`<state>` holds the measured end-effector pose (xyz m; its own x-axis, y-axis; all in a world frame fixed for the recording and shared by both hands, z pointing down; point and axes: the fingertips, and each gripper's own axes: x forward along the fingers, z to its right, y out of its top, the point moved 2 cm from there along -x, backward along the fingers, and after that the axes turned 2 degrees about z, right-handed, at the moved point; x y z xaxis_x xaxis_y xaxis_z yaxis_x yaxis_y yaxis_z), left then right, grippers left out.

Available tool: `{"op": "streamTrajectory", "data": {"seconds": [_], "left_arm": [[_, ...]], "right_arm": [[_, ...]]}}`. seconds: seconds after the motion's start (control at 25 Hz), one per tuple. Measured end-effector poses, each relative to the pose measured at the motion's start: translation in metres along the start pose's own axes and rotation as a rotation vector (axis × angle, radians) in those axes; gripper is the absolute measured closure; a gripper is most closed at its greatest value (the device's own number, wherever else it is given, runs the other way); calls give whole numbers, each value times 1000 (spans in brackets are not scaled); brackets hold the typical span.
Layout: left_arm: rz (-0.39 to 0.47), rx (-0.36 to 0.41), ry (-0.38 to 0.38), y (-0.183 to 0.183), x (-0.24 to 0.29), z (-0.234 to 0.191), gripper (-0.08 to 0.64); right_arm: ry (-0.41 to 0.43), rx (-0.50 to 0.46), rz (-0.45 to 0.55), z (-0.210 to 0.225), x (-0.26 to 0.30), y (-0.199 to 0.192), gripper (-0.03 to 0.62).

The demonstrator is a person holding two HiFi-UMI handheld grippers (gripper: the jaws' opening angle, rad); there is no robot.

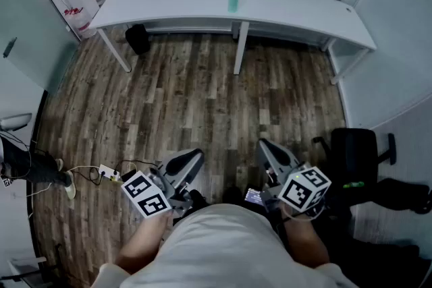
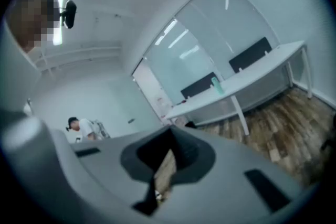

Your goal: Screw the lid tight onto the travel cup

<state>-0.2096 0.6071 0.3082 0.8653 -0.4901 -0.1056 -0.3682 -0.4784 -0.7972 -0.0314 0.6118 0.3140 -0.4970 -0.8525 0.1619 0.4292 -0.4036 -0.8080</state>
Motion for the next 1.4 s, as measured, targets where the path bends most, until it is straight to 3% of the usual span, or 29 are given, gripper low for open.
{"op": "streamTrajectory", "data": {"seconds": [0.56, 0.76, 1.12, 1.28, 1.4], "left_arm": [[-2, -1, -26, -2, 9, 4, 518], [-1, 1, -27, -1, 10, 5, 518], [-4, 20, -14, -6, 19, 6, 515], [-4, 17, 1, -5, 19, 4, 500], [-2, 16, 10, -9, 26, 5, 486]], "right_arm": [[-21, -28, 1, 7, -5, 2, 571], [-91, -20, 14, 23, -9, 5, 569], [-107, -56, 6, 39, -16, 12, 563], [-111, -69, -4, 43, -16, 14, 491], [-112, -70, -7, 53, -21, 19, 474]]}}
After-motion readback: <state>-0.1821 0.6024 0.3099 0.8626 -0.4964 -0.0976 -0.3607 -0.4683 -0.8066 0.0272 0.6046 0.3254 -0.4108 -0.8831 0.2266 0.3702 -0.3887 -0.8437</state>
